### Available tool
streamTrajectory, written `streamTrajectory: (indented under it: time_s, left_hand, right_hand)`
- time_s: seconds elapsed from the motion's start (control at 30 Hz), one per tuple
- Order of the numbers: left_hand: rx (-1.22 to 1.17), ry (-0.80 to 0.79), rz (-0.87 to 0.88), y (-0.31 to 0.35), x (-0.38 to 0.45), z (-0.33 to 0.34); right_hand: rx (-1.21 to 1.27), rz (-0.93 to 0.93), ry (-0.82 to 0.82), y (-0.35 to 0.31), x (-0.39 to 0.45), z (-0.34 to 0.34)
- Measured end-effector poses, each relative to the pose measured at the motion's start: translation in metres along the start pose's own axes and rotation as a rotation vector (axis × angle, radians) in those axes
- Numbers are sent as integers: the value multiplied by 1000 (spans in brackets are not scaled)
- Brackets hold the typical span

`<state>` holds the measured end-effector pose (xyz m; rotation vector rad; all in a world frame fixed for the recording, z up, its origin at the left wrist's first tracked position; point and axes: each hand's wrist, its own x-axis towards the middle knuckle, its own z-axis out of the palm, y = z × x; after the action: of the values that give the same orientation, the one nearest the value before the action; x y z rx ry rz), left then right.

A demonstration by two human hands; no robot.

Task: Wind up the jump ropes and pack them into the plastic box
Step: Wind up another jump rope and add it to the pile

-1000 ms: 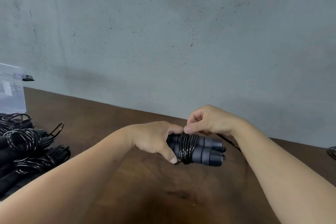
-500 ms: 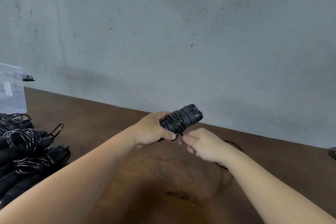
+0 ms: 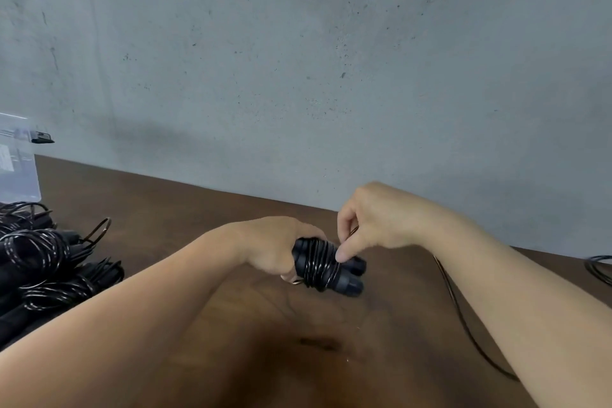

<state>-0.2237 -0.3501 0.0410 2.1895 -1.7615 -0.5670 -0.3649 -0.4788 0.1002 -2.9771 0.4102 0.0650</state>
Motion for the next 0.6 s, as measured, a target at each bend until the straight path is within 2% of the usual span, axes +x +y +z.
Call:
streamTrajectory:
  time_s: [0.1,0.17,0.3,0.37,0.47,0.6]
  left_hand:
    - [-104,-157,42,3,-7,-4]
    - [-223,-202,77,2,-11,-4]
    - [-604,-165,191,-8,-10,0]
    - [-773,-126,237,-11,-7,3]
    - [-926,-46,268,-14,-2,10]
    - [-1011,76,256,-21,7,16]
  right_hand:
    - [182,0,-24,11,4,-5]
    - [419,-25,-43,19,6,-1]
    - [982,-3,35,32,13,21]
    - [1156,36,95,33,19,31]
    - [1170,40,182,29,25,43]
    - [1131,95,276,26,26,49]
